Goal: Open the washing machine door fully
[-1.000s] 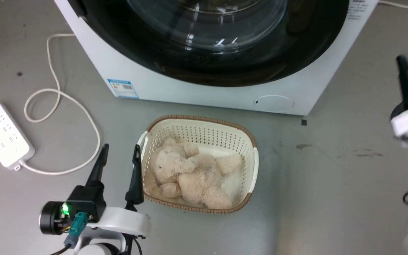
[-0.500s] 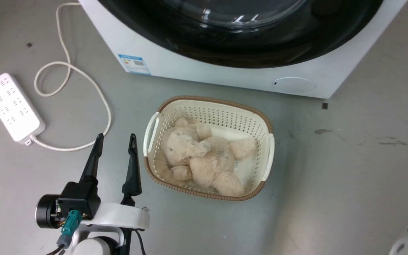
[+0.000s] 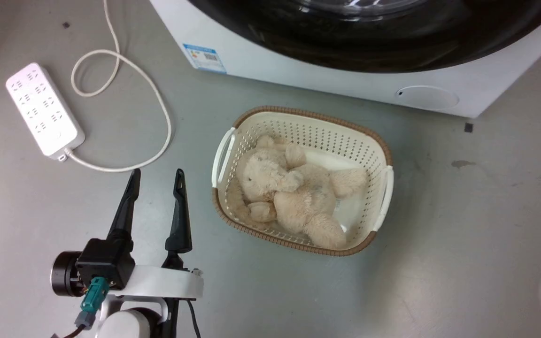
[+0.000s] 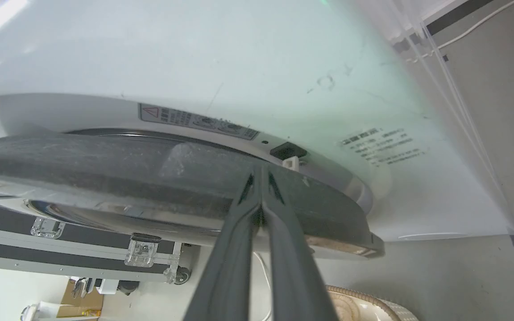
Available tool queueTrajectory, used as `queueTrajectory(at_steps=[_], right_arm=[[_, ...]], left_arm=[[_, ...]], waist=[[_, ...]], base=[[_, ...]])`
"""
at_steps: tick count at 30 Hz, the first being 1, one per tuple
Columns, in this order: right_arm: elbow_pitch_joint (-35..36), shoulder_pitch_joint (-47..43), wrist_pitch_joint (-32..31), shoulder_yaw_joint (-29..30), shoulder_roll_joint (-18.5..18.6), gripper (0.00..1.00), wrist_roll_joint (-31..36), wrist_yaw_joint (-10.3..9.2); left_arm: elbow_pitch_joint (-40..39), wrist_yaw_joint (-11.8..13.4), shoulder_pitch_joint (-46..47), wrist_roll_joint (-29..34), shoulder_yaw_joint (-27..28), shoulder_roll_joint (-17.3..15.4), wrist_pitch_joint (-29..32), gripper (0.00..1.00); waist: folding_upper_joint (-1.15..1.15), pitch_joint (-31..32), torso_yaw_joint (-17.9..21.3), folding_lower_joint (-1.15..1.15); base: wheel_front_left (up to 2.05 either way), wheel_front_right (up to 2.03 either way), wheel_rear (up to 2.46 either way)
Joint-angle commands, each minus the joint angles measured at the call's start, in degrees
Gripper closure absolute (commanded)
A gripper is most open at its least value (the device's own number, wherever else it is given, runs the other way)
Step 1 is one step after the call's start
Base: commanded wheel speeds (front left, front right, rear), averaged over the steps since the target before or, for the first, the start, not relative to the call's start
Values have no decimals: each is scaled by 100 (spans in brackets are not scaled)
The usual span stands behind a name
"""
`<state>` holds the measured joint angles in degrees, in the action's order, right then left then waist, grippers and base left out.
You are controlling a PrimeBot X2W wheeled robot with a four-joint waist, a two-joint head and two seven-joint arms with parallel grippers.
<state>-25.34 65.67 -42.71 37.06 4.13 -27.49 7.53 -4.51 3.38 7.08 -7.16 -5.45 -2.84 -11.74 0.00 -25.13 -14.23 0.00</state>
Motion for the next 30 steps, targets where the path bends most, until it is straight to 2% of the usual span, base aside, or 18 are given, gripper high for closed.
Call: queueTrajectory(at_steps=[1,10,17,23,30], right_arm=[[-121,374,-246,239,-1,100,16,-3],[-269,1043,-1154,860,-100,100,200,-4],[-231,1036,-1886,1076,-121,100,44,-4],[-319,663,-2200,1030,-123,100,-282,-4],[-411,-393,-2138,390,-124,100,-932,-4]], left_arm=[[-49,33,89,-35,-49,-3,-82,0],[-85,104,181,-73,-205,-4,-189,0],[-89,135,251,-98,-252,-4,-273,0],[-35,127,244,-93,-272,-4,-326,0],[91,115,36,-185,-203,-4,-326,0]], waist=[[0,-101,-80,0],[0,-324,-234,0],[0,-358,-283,0],[0,-140,-259,0],[0,468,-71,0]], base=[[0,0,0],[0,0,0],[0,0,0],[0,0,0],[0,0,0]])
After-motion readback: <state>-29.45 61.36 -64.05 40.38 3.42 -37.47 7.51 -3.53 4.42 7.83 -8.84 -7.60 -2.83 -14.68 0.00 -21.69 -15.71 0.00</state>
